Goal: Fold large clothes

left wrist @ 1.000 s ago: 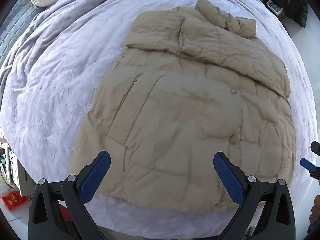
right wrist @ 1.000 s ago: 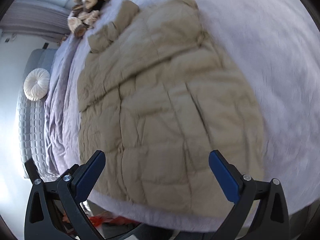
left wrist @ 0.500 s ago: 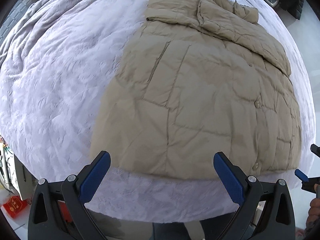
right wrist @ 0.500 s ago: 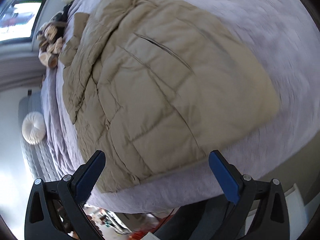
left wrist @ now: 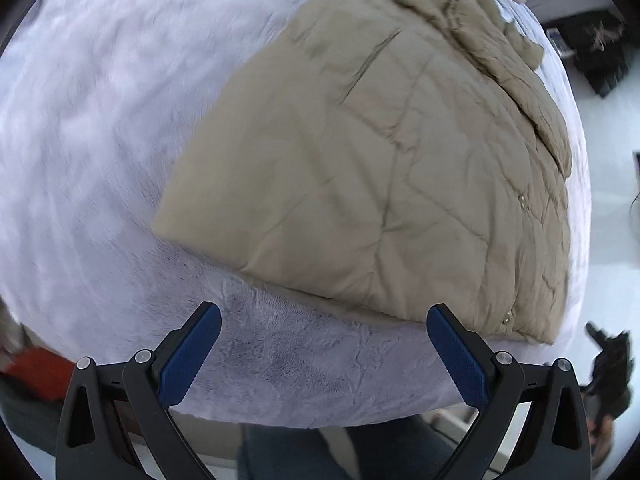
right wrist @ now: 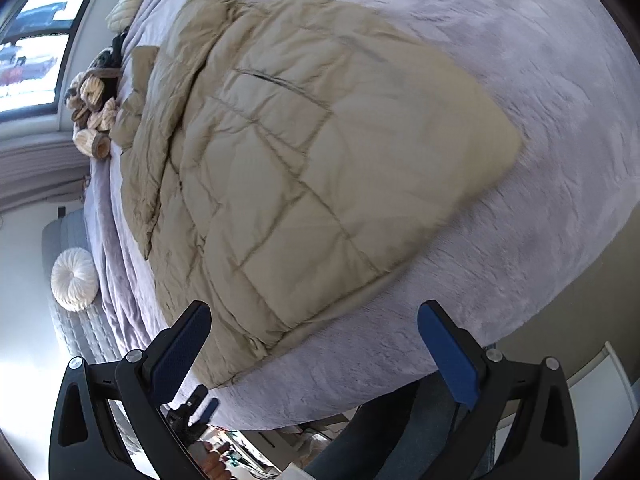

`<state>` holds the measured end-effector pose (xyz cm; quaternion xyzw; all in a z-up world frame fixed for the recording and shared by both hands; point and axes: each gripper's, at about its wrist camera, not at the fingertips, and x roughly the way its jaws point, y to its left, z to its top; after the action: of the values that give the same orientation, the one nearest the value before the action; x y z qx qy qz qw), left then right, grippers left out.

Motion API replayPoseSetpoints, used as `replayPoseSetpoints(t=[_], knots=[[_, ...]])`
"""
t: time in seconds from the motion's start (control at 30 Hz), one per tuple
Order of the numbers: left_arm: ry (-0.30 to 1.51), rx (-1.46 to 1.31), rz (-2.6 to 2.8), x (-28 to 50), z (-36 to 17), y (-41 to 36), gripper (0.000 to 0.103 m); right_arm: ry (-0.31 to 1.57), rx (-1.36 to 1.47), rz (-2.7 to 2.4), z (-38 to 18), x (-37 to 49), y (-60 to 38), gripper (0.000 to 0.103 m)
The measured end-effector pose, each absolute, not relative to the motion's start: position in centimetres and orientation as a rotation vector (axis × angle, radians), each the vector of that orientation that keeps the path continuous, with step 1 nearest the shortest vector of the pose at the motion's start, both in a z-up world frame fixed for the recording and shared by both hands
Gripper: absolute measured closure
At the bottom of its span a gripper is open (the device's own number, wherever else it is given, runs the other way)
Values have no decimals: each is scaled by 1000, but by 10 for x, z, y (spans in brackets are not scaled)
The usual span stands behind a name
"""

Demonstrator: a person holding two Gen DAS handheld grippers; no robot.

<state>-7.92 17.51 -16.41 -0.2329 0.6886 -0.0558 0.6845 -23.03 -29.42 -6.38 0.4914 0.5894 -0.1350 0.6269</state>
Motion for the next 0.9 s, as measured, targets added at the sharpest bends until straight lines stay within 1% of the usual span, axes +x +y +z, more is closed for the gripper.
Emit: replayPoseSetpoints(t=[0.13,0.23,0.5,0.7,0.73,0.77,0.8,0.83,0.87,0.9], knots=[[1568,-661,-157,-74,-189,172,0,1345,1167,-342,-73,-243,-299,0],[1551,-699,-164,-66,-195,165,0,1334,1202,-357,-81,-248,-304,0],[1533,-731,-186,-45,-196,158,0,1224,1317,-368,-104,-241,-314,0],[1532,-682,-171,-36,-197,149,0,1182,1397,-346,-127,-224,-315,0],[1531,-677,-163,-36,-196,150,5,1181,1403,-333,-128,-222,-316,0],[1531,-674,-156,-35,-196,150,13,1177,1407,-324,-128,-219,-316,0],[1531,-674,-155,-35,-195,151,18,1168,1413,-317,-128,-218,-316,0],[1527,-679,-156,-34,-195,152,34,1153,1426,-309,-127,-218,-317,0],[1523,-698,-170,-33,-195,155,55,1138,1443,-300,-127,-218,-319,0],[1520,-728,-192,-31,-195,157,65,1129,1457,-295,-128,-218,-320,0]])
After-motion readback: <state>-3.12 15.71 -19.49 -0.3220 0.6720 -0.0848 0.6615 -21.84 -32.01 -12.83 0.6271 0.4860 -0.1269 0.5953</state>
